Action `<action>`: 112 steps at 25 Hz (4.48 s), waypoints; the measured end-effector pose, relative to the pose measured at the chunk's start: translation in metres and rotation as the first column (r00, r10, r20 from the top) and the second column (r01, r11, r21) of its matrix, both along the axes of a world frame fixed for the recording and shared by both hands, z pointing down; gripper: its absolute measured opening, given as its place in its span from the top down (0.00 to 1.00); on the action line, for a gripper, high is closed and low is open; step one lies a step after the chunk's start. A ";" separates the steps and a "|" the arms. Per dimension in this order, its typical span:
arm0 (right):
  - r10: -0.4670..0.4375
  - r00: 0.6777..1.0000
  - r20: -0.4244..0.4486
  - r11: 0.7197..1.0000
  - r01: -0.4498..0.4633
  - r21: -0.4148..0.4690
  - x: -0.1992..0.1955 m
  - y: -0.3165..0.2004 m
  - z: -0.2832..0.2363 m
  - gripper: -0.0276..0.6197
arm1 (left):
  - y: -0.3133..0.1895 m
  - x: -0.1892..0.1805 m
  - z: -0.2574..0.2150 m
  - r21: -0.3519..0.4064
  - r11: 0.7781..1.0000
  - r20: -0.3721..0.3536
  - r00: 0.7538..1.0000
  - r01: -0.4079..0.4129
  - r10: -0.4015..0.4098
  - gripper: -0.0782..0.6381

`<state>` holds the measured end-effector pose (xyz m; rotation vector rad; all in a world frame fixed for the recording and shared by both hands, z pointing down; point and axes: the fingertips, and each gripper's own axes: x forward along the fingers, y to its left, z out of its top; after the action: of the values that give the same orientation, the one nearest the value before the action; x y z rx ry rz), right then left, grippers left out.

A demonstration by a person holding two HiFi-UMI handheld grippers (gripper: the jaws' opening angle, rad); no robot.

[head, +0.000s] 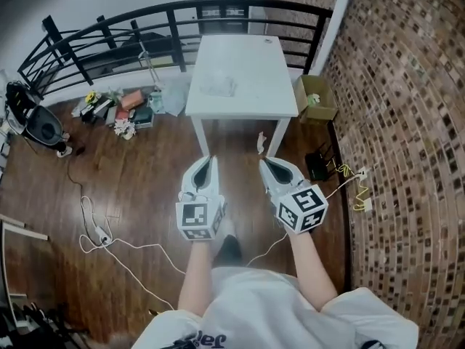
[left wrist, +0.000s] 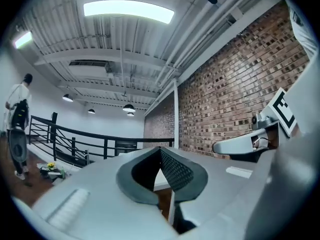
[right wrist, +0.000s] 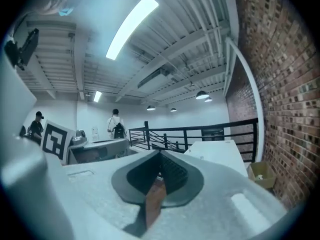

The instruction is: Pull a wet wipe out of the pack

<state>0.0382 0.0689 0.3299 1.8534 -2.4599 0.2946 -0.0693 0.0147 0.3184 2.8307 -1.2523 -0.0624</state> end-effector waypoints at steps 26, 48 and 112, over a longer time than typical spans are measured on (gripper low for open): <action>-0.140 0.990 -0.029 0.986 0.137 -0.092 0.093 -0.377 0.050 0.97 | -0.349 0.084 0.036 -0.047 0.999 0.069 0.998 0.014 -0.010 0.87; -0.907 0.215 -0.362 0.397 0.725 -0.563 0.124 -0.586 0.172 0.74 | -0.492 0.129 0.178 -0.255 0.964 0.114 0.992 0.073 -0.046 0.87; -0.827 0.111 -0.552 0.512 0.556 -0.655 0.070 -0.594 0.314 0.96 | -0.469 0.151 0.225 -0.384 0.916 0.109 0.991 0.120 -0.084 0.87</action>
<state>0.1077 -0.5252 0.6435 0.2479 -2.0104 -0.2608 0.0816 -0.4542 0.5431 2.4492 -1.2624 0.2835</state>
